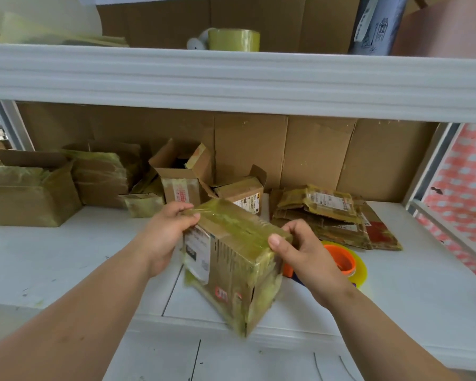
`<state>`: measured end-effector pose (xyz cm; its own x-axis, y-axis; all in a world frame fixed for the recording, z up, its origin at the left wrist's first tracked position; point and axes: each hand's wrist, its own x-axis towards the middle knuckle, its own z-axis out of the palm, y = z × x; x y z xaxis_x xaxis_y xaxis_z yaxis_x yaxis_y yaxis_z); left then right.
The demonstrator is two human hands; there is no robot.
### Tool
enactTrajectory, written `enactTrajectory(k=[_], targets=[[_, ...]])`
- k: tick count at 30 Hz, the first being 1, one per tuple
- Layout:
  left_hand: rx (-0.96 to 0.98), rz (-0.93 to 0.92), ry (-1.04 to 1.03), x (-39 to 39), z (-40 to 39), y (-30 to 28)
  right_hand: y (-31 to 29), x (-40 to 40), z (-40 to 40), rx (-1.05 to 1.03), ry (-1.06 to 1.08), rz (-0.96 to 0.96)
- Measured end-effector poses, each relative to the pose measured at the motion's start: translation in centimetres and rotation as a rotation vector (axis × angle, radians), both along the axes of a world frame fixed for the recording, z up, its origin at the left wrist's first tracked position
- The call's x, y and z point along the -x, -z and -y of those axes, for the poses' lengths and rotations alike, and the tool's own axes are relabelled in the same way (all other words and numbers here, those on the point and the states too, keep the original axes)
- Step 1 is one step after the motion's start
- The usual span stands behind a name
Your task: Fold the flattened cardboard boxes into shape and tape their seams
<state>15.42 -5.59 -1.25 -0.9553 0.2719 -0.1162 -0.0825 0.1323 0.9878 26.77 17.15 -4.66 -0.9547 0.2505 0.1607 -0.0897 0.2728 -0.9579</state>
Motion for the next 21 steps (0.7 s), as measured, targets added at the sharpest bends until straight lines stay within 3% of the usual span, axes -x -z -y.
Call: enactTrajectory(k=[3,7,13,21], targets=[[-0.027,-0.043,0.053,0.6,-0.7,-0.1,-0.6,-0.4,-0.2,-0.078,0.032,-0.072],[-0.007,-0.039,0.128,0.8,-2.5,-0.1,-0.1,-0.7,0.6,-0.279,0.000,0.017],[0.032,-0.014,0.161,0.4,-4.8,1.2,0.6,-0.9,0.7,-0.252,-0.216,0.025],[0.100,-0.120,0.055,0.6,-5.0,1.6,-0.9,0.3,0.2,-0.393,-0.137,0.064]])
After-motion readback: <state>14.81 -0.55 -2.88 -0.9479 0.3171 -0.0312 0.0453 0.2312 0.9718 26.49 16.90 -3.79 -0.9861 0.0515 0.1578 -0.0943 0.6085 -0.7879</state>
